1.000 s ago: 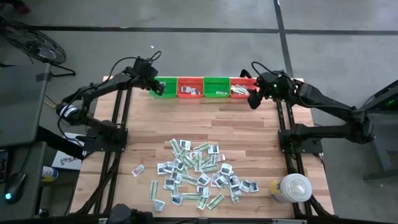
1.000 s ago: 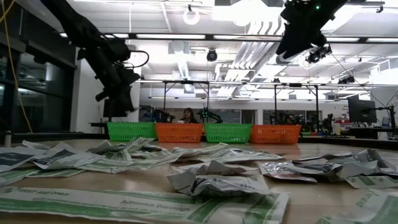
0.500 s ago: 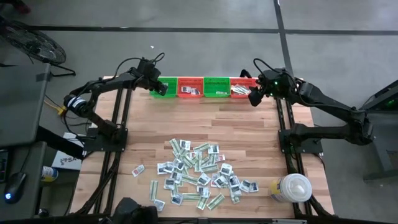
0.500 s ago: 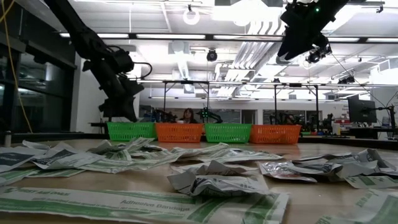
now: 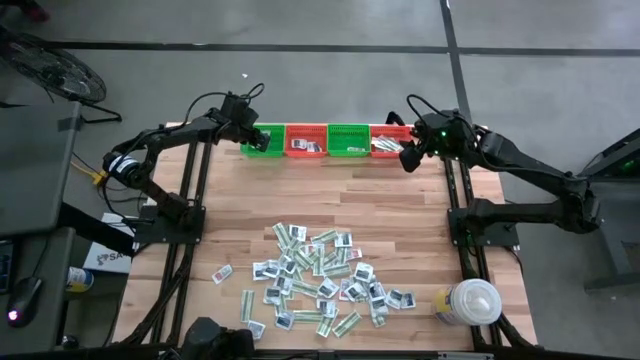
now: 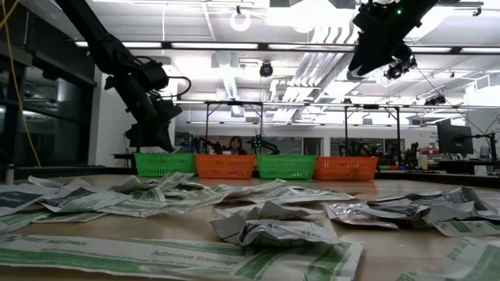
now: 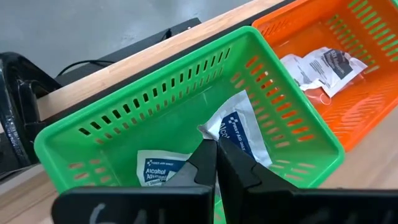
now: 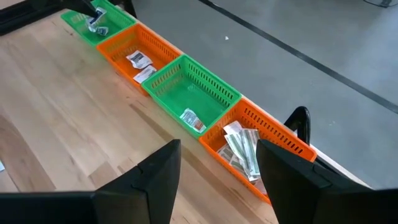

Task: Pick & Place First Aid Supplies
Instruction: Put the blue alcohol pad in the left green bin, then put the gray towelette pack in the left orange bin

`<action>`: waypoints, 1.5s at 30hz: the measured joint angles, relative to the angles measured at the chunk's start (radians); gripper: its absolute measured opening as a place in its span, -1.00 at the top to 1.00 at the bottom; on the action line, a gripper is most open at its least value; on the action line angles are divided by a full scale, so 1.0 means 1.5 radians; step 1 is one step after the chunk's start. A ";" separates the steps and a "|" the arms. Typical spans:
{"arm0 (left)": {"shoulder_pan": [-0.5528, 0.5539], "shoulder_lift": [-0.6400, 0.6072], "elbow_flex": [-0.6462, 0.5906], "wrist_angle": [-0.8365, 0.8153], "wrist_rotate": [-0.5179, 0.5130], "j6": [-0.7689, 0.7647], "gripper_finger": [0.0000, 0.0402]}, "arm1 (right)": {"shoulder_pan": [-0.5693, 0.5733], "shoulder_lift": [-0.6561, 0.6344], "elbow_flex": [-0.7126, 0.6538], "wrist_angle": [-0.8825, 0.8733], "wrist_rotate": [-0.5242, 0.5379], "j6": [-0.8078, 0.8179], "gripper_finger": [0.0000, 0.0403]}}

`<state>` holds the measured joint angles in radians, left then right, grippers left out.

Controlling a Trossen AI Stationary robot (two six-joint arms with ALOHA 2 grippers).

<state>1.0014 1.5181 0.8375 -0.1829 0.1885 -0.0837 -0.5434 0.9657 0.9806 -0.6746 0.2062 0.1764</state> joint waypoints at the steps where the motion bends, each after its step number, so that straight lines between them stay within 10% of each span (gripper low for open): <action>1: 0.000 0.000 0.000 0.000 0.000 0.000 1.00 | 0.000 0.000 0.000 -0.001 0.000 0.000 -0.01; 14: 0.000 0.000 0.000 0.000 0.002 0.004 0.88 | 0.000 0.000 0.000 -0.003 -0.020 0.023 -0.01; 29: 0.000 0.000 0.005 -0.001 0.030 0.005 0.29 | 0.000 0.000 0.000 -0.003 -0.038 0.047 -0.01; 45: -0.006 -0.018 0.102 -0.040 0.079 0.113 0.27 | 0.000 0.000 0.000 -0.001 -0.078 0.019 -0.01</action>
<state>0.9924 1.4918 0.9909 -0.2424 0.3077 0.0856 -0.5430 0.9657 0.9806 -0.6758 0.0885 0.2042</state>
